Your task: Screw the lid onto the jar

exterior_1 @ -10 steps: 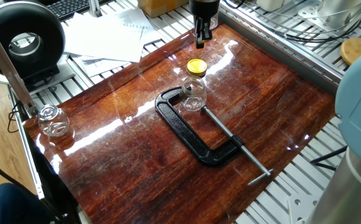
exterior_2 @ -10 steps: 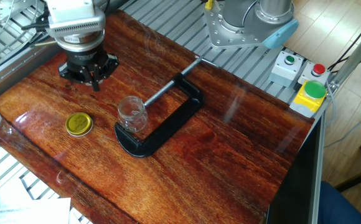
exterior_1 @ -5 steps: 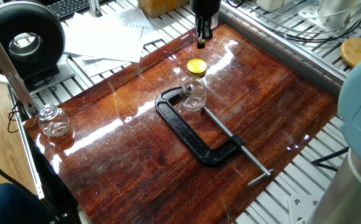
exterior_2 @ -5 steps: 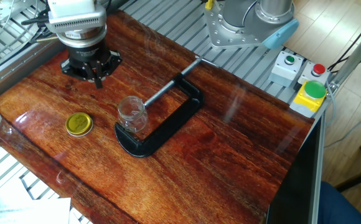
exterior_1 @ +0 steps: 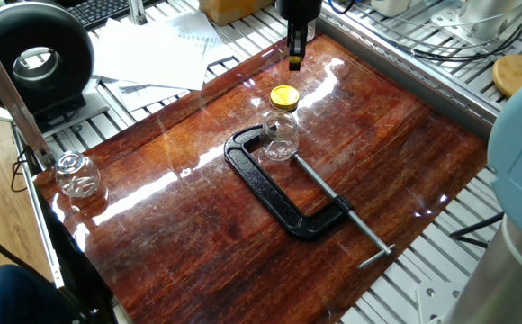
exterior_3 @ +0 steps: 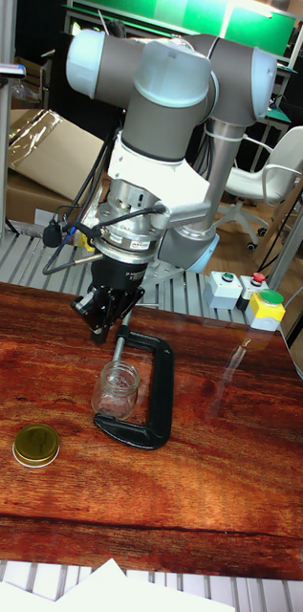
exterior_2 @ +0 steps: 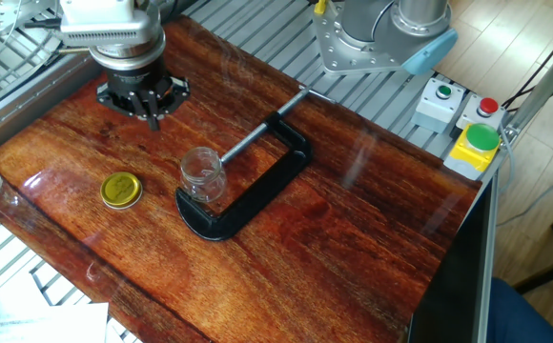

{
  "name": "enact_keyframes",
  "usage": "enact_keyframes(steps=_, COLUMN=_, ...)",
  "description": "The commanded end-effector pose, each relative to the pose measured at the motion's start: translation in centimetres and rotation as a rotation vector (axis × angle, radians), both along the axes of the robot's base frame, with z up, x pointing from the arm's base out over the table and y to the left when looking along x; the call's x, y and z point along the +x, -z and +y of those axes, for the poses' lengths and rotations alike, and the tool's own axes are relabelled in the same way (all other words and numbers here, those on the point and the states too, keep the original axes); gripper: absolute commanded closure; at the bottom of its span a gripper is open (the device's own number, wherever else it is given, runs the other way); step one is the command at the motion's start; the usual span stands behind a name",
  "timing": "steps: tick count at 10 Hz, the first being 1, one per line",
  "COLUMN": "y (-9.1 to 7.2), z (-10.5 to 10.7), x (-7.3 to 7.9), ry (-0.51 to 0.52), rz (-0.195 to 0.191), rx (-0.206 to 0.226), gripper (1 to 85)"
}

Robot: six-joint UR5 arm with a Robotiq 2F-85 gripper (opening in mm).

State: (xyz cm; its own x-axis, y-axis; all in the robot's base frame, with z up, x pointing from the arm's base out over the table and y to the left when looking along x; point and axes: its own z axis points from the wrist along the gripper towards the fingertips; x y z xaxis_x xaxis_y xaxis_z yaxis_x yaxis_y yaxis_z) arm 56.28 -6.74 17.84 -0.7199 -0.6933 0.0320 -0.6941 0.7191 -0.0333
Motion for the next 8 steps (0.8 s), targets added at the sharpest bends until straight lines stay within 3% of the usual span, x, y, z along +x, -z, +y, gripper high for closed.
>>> enact_keyframes(steps=1, y=-0.1, z=0.7, x=0.7, ry=0.047, rz=-0.029, rx=0.032, gripper=84.3)
enact_keyframes(steps=2, y=0.0, z=0.6, x=1.6, ry=0.017, rz=-0.053, rx=0.03, gripper=84.3)
enact_keyframes(steps=3, y=1.2, z=-0.3, x=3.9, ry=-0.011, rz=-0.061, rx=0.026, gripper=84.3)
enact_keyframes(steps=5, y=3.0, z=-2.5, x=7.4, ry=-0.073, rz=-0.054, rx=0.045, gripper=84.3)
enact_keyframes(steps=8, y=4.7, z=-4.4, x=9.7, ry=-0.119, rz=-0.074, rx=0.051, gripper=84.3)
